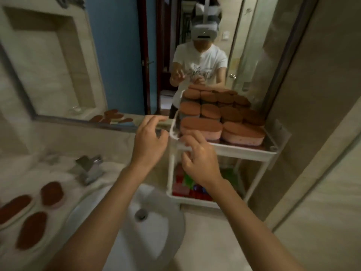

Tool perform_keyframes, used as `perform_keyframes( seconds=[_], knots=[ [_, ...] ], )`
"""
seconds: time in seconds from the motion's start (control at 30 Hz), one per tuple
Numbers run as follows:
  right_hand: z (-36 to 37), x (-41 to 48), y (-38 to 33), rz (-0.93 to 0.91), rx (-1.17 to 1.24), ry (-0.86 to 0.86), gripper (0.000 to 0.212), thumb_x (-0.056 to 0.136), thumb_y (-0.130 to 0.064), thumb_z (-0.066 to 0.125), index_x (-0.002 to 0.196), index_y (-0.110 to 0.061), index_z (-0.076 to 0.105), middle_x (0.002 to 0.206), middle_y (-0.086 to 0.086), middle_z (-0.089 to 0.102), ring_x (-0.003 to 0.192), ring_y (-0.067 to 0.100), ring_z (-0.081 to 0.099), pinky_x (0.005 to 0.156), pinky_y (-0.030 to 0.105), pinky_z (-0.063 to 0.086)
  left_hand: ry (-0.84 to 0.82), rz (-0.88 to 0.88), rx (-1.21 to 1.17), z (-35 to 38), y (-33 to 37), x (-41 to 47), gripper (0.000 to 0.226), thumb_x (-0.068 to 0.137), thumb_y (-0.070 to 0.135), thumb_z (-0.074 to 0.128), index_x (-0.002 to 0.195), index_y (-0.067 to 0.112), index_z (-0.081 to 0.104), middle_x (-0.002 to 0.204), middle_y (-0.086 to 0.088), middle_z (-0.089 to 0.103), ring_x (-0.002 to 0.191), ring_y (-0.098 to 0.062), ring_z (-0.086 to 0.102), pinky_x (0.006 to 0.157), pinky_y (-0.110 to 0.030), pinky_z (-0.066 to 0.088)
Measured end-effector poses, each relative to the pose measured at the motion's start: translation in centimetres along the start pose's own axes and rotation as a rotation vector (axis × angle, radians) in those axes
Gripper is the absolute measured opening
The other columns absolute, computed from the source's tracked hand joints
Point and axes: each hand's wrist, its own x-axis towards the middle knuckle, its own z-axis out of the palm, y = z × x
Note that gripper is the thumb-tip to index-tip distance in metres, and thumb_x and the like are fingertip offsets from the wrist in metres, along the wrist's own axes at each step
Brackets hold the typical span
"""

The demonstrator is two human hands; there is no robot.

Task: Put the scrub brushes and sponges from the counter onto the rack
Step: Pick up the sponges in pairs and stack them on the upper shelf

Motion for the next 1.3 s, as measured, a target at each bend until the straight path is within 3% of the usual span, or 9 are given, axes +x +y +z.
perform_keyframes(
  seconds=[0.2, 0.37, 0.5, 0.63, 0.77, 0.93, 1.03, 1.17, 1.3],
  knots=[
    [11.6, -3.5, -7.8, 0.172, 0.219, -0.213, 0.039, 0.070, -0.014, 0.040, 0.094, 0.000, 0.068, 0.096, 0.016, 0.065, 0.077, 0.033, 0.064, 0.071, 0.037, 0.053, -0.015, -0.386, 0.045, -7.9, -12.0, -6.0, 0.032, 0.087, -0.003, 0.045, 0.115, 0.002, 0.061, 0.124, -0.015, 0.056, 0.109, -0.027, 0.058, 0.078, -0.014, 0.034],
    [22.3, -6.4, -15.3, 0.278, 0.268, -0.546, 0.036, 0.081, -0.002, 0.050, 0.115, -0.007, 0.062, 0.121, 0.010, 0.060, 0.096, 0.027, 0.062, 0.091, 0.034, 0.048, -0.138, -0.714, 0.182, -14.8, -23.5, -10.9, 0.037, 0.085, 0.000, 0.044, 0.119, 0.004, 0.057, 0.127, -0.017, 0.058, 0.118, -0.030, 0.053, 0.100, -0.035, 0.040],
    [29.6, -7.5, -20.2, 0.281, 0.248, -0.745, 0.041, 0.088, -0.011, 0.049, 0.129, -0.014, 0.052, 0.130, 0.011, 0.052, 0.108, 0.029, 0.059, 0.096, 0.033, 0.045, -0.186, -0.837, 0.304, -19.5, -30.7, -13.2, 0.033, 0.090, 0.005, 0.046, 0.121, 0.002, 0.057, 0.128, -0.018, 0.057, 0.119, -0.032, 0.053, 0.100, -0.036, 0.041],
    [35.3, -7.9, -22.7, 0.295, 0.151, -0.949, 0.047, 0.095, -0.022, 0.043, 0.141, -0.022, 0.035, 0.130, 0.018, 0.047, 0.116, 0.035, 0.051, 0.099, 0.038, 0.043, -0.193, -0.955, 0.444, -23.2, -36.0, -14.4, 0.048, 0.090, 0.015, 0.050, 0.137, 0.007, 0.041, 0.139, -0.022, 0.038, 0.130, -0.037, 0.036, 0.108, -0.041, 0.031],
    [38.5, -7.4, -23.5, 0.401, 0.088, -1.030, 0.048, 0.098, -0.030, 0.037, 0.145, -0.026, 0.027, 0.135, 0.020, 0.039, 0.121, 0.040, 0.045, 0.104, 0.045, 0.041, -0.282, -1.025, 0.536, -24.6, -39.4, -14.8, 0.050, 0.091, 0.024, 0.052, 0.138, 0.014, 0.039, 0.147, -0.021, 0.025, 0.132, -0.039, 0.031, 0.107, -0.043, 0.032],
    [40.8, -6.6, -24.4, 0.523, -0.025, -0.982, 0.037, 0.098, -0.031, 0.039, 0.124, -0.010, 0.054, 0.132, 0.018, 0.042, 0.120, 0.036, 0.043, 0.102, 0.043, 0.042, -0.323, -1.014, 0.431, -25.1, -41.6, -15.0, 0.025, 0.088, 0.025, 0.059, 0.104, 0.006, 0.060, 0.141, -0.019, 0.032, 0.120, -0.039, 0.045, 0.101, -0.041, 0.039],
    [41.2, -7.0, -24.3, 0.599, -0.079, -1.018, 0.042, 0.090, -0.035, 0.055, 0.120, -0.005, 0.053, 0.128, 0.015, 0.047, 0.119, 0.031, 0.047, 0.099, 0.039, 0.045, -0.303, -0.964, 0.343, -24.7, -41.7, -15.2, 0.017, 0.081, 0.020, 0.069, 0.088, 0.010, 0.056, 0.127, -0.016, 0.046, 0.121, -0.031, 0.046, 0.100, -0.037, 0.039],
    [41.4, -7.5, -24.2, 0.810, 0.096, -0.944, 0.058, 0.082, -0.026, 0.069, 0.127, -0.005, 0.038, 0.125, 0.013, 0.054, 0.115, 0.030, 0.056, 0.091, 0.034, 0.051, -0.211, -1.006, 0.207, -24.4, -41.4, -15.4, 0.066, 0.072, 0.003, 0.076, 0.128, 0.006, 0.040, 0.139, -0.018, 0.031, 0.127, -0.033, 0.039, 0.103, -0.037, 0.038],
    [41.7, -7.8, -23.5, 0.946, 0.164, -0.973, 0.074, 0.070, -0.025, 0.079, 0.128, -0.006, 0.036, 0.127, 0.011, 0.049, 0.118, 0.029, 0.052, 0.091, 0.034, 0.051, -0.178, -1.072, 0.174, -24.2, -41.1, -15.3, 0.080, 0.069, 0.006, 0.078, 0.136, 0.006, 0.035, 0.137, -0.017, 0.044, 0.129, -0.031, 0.042, 0.100, -0.037, 0.041]
  ],
)
